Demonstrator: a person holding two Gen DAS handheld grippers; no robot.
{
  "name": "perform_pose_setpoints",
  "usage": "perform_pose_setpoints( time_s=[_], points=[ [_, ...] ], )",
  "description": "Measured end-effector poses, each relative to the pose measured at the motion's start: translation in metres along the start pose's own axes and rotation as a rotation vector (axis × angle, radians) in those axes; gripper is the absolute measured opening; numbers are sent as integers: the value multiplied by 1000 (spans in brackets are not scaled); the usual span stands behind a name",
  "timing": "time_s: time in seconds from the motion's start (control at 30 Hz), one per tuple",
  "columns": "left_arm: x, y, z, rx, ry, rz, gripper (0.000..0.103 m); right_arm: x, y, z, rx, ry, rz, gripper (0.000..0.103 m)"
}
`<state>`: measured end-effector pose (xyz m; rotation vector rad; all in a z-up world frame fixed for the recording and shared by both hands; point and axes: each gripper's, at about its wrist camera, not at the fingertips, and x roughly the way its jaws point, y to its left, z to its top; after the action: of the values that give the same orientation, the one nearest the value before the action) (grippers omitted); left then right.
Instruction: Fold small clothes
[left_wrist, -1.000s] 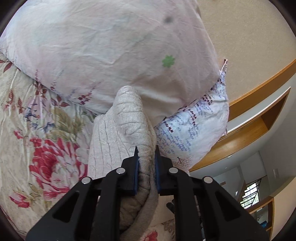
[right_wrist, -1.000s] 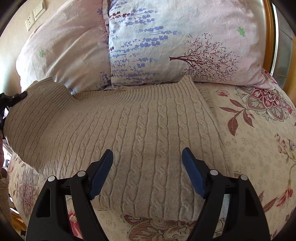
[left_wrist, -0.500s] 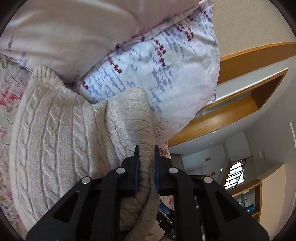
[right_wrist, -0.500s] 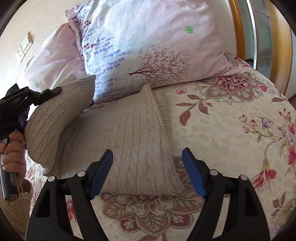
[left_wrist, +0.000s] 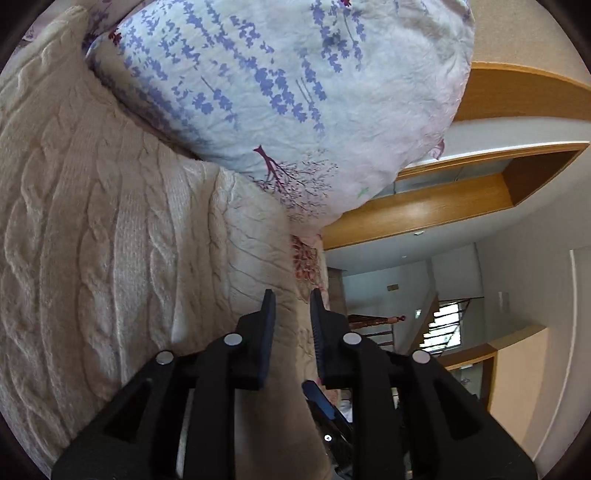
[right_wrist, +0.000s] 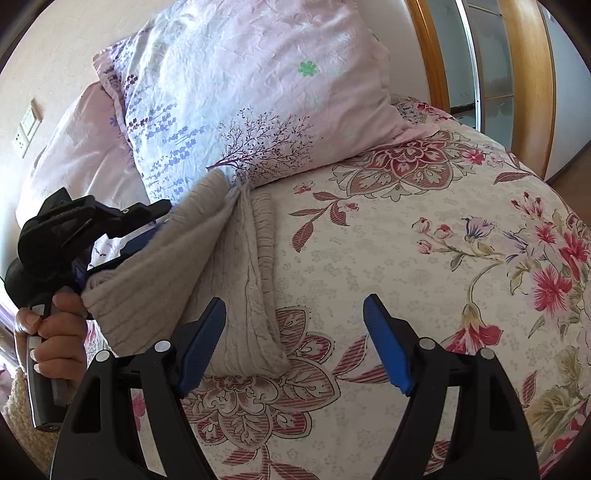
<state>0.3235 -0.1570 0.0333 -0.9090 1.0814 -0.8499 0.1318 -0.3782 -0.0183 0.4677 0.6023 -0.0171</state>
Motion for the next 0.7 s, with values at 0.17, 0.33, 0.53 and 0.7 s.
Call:
perform_pose_setpoints(
  time_s=[0.17, 0.33, 0.53, 0.7],
  points=[
    [-66, -15, -2, 92, -89, 48, 56, -9, -6, 16, 68, -12, 113, 76],
    [-140, -4, -6, 206, -205, 307, 73, 9, -9, 34, 241, 108, 438, 70],
    [-168, 29, -10, 287, -176, 545, 78, 53, 14, 40, 241, 288, 378, 70],
    [-156, 49, -12, 256, -128, 542, 79, 80, 20, 38, 257, 364, 390, 68]
  ],
)
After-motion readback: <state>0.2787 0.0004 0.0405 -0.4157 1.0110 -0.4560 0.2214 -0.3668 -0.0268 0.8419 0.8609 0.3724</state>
